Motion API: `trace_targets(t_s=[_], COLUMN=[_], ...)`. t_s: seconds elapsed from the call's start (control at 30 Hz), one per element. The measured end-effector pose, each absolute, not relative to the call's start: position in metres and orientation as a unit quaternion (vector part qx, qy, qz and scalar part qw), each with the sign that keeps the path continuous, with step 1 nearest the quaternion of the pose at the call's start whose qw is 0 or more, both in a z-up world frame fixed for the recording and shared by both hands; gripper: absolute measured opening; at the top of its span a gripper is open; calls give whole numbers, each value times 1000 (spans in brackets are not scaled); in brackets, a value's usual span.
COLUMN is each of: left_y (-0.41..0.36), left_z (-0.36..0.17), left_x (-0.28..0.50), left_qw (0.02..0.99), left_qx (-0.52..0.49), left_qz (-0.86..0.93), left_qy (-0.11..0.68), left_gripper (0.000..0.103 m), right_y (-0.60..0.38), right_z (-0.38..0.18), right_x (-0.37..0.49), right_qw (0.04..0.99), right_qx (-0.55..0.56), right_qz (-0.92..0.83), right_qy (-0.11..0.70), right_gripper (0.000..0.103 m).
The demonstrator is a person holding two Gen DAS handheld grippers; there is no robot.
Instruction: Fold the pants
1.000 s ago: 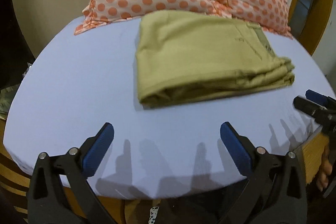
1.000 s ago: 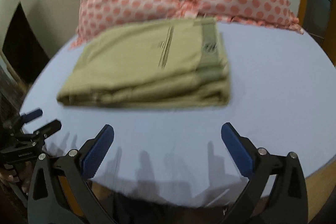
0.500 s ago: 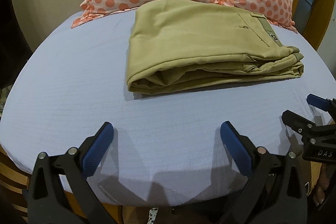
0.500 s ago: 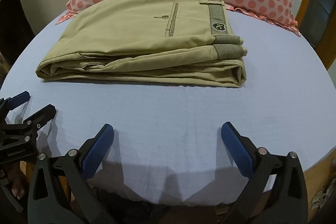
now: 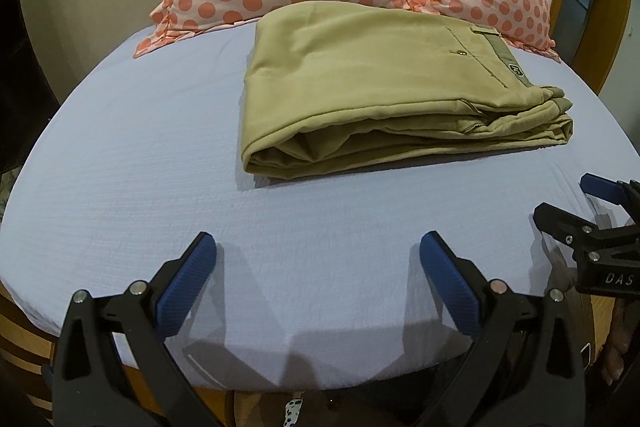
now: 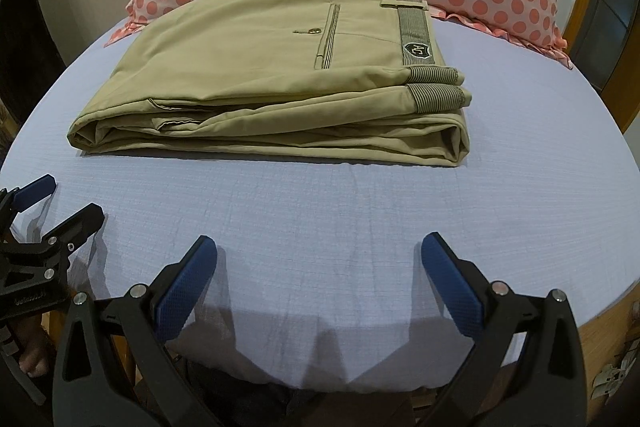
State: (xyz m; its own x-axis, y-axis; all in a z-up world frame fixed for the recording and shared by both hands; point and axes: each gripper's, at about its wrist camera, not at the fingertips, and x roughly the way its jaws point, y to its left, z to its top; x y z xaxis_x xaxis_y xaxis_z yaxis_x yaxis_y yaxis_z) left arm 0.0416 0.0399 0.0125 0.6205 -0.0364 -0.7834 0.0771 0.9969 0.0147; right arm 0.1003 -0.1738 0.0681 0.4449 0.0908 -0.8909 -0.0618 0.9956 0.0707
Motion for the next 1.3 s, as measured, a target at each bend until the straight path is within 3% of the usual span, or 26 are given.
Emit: trace_targets(t_s=[1.3], left_y=[42], left_z=[13], left_x=[48], left_qw=[892], left_qx=[21], left_qz=[-20], left_qy=[451], left_gripper=[101], right_y=[-175], right_z=[68], right_x=[100], right_qw=[849], right_qx=[12], right_qz=[48], right_qy=[525], right_gripper=[102])
